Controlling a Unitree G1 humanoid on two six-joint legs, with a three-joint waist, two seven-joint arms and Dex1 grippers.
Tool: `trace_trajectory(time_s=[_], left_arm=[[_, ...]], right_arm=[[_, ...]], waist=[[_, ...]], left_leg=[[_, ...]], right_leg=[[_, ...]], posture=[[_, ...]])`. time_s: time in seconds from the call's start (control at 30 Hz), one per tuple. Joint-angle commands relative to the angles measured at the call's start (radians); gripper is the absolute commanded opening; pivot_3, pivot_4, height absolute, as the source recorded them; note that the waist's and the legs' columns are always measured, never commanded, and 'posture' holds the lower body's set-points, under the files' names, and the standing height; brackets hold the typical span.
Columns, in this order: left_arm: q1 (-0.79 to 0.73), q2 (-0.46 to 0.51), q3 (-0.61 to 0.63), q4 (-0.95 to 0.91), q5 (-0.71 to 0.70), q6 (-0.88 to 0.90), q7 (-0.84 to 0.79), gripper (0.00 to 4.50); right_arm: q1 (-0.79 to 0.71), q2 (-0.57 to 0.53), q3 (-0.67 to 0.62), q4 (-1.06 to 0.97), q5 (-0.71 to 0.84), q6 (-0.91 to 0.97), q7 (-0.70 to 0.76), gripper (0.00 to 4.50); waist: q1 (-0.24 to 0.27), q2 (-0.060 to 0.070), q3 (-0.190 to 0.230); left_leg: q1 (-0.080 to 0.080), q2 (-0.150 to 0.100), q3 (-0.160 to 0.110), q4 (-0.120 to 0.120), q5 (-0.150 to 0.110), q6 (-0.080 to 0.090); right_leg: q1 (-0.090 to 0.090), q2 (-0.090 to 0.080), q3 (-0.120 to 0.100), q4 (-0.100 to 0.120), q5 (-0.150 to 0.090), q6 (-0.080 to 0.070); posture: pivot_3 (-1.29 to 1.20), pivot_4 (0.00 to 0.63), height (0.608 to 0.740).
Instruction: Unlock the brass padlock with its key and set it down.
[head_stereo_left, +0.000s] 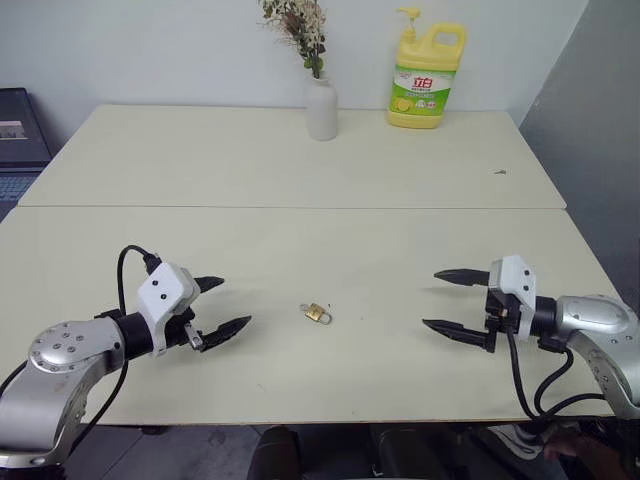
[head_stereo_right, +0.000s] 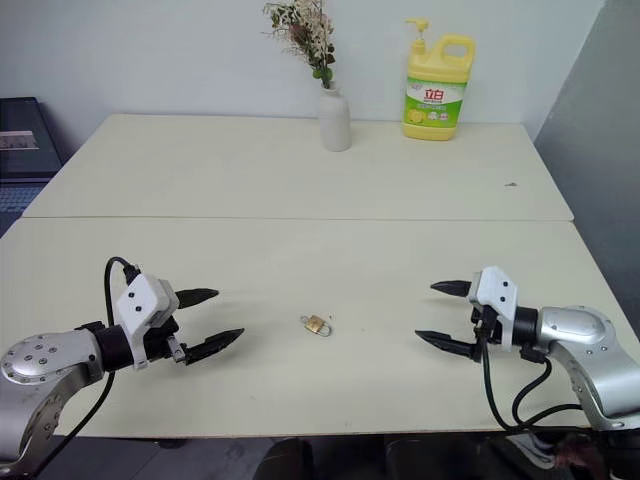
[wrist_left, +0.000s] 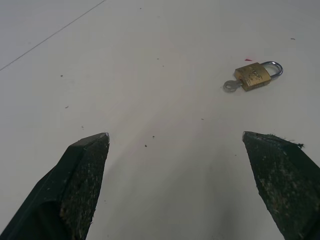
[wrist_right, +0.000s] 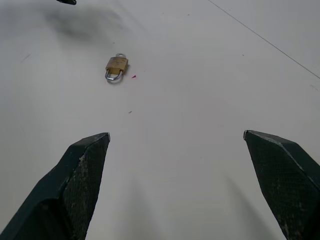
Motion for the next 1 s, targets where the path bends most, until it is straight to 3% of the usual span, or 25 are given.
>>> trace_trajectory(time_s=[0.03, 0.37, 0.57, 0.7, 0.87, 1.0], left_arm=[[-0.002, -0.001, 0.020, -0.019, -0.029, 0.007, -0.010, 4.48], [0.012, 0.000, 0.020, -0.066, -0.031, 0.043, 0.017, 4.48], [0.032, 0.044, 0.093, -0.110, -0.159, 0.064, -0.114, 4.48], [0.045, 0.098, 0.100, -0.118, -0.146, 0.051, -0.162, 4.48], [0.065, 0.175, 0.094, -0.105, -0.095, -0.013, -0.252, 4.48], [0.031, 0.201, 0.062, -0.047, -0.049, -0.089, -0.298, 4.48]], right_arm=[[-0.005, 0.002, -0.006, -0.024, -0.002, -0.010, -0.001, 4.50], [0.002, 0.020, 0.017, -0.036, -0.011, -0.023, -0.002, 4.50], [0.000, 0.033, 0.052, -0.094, -0.018, 0.011, -0.025, 4.50], [-0.017, 0.031, 0.077, -0.143, -0.007, 0.060, -0.034, 4.50], [-0.053, 0.035, 0.149, -0.195, -0.031, 0.122, -0.052, 4.50], [-0.143, 0.158, 0.319, -0.172, -0.157, 0.214, -0.192, 4.50]], waist=[[0.000, 0.000, 0.000], [0.000, 0.000, 0.000], [-0.001, 0.000, 0.000], [0.000, 0.000, 0.000], [-0.001, 0.000, 0.000], [-0.003, -0.001, 0.000]], left_leg=[[0.000, 0.000, 0.000, 0.000, 0.000, 0.000], [0.000, 0.000, 0.000, 0.000, 0.000, 0.000], [0.000, 0.000, -0.001, 0.000, 0.000, 0.000], [0.000, 0.000, -0.002, 0.001, 0.000, 0.000], [0.000, 0.000, -0.002, 0.001, 0.000, 0.000], [0.000, 0.001, -0.002, 0.001, 0.000, 0.000]], right_leg=[[0.000, 0.000, 0.000, 0.000, 0.000, 0.000], [0.000, 0.000, 0.000, 0.000, 0.000, 0.000], [0.000, 0.000, -0.001, 0.000, 0.000, 0.000], [0.000, 0.000, -0.001, 0.000, 0.000, 0.000], [0.001, 0.000, -0.001, 0.000, 0.000, 0.000], [0.000, 0.001, -0.001, 0.000, 0.000, 0.000]], posture=[[0.00, 0.150, 0.740], [0.00, 0.150, 0.740], [0.00, 0.150, 0.740], [0.00, 0.150, 0.740], [0.00, 0.150, 0.740], [0.00, 0.150, 0.740]])
